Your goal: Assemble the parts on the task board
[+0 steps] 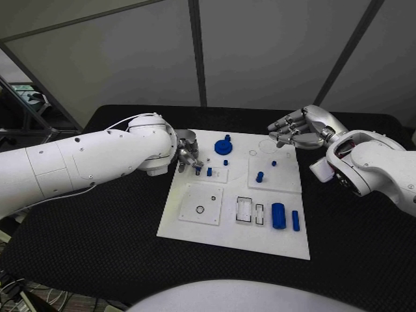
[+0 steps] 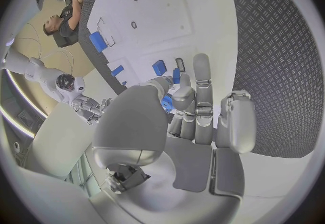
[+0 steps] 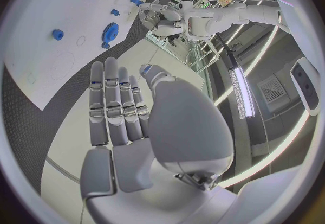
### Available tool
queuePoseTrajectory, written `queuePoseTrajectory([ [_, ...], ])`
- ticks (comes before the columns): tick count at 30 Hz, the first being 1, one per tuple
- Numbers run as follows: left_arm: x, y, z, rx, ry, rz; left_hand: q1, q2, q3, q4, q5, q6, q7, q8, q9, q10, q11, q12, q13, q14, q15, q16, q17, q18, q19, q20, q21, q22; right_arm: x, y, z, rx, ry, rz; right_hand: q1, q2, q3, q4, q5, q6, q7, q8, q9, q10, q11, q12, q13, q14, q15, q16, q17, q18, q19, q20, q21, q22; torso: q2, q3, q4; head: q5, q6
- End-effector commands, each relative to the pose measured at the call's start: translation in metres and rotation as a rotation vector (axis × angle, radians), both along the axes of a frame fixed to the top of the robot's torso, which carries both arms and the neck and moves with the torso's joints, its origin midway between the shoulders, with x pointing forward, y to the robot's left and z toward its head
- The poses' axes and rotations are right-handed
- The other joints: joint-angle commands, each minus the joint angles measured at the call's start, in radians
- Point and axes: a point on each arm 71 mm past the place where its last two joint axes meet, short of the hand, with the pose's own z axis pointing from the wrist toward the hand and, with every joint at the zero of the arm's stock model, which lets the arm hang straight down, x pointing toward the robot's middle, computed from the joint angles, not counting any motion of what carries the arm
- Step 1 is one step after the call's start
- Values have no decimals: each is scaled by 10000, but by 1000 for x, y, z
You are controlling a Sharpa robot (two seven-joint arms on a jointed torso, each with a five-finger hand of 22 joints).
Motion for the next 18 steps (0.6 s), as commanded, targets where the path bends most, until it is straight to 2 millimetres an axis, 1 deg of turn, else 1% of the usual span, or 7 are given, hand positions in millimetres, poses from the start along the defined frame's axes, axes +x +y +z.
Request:
queuePoseTrajectory([
  [1,0,1,0,245,-80,39,19,-83,1102,-1029,20,14,-27,28,7,59,19,20,0,35,-31,6,15,78,55,-19,46,604,0,1,1,14,-39,101,-33,77,57,-19,27,26,-21,38,6,67,21,50,-10,51,-18,-61,15,37,77,17,-33,-13,-9,0,5,-8,-20],
  [6,-2,1,-3,375,110,-25,16,-85,1107,-1029,20,17,-28,27,5,47,19,-3,-31,35,-31,6,15,80,52,-19,41,598,0,1,1,13,-36,108,-33,77,57,-19,27,26,-21,38,6,67,21,50,-10,51,-18,-61,15,37,77,17,-33,-13,-6,-3,7,7,-40],
  [11,-4,0,-5,488,279,-94,10,-93,1118,-1034,21,23,-29,26,2,41,17,-22,-56,35,-31,6,16,81,50,-19,37,594,0,2,1,13,-32,119,-33,77,57,-19,27,26,-21,38,6,67,21,50,-10,51,-18,-61,15,37,77,17,-33,-13,-8,-1,-5,20,-44],
  [18,-5,1,-7,583,419,-133,10,-93,1118,-1034,21,23,-29,26,2,41,17,-22,-56,35,-31,6,16,81,50,-19,37,594,0,2,1,9,-28,119,-33,77,57,-19,27,26,-21,38,6,67,21,50,-10,51,-18,-61,15,37,77,17,-33,-13,-5,0,3,18,-50],
])
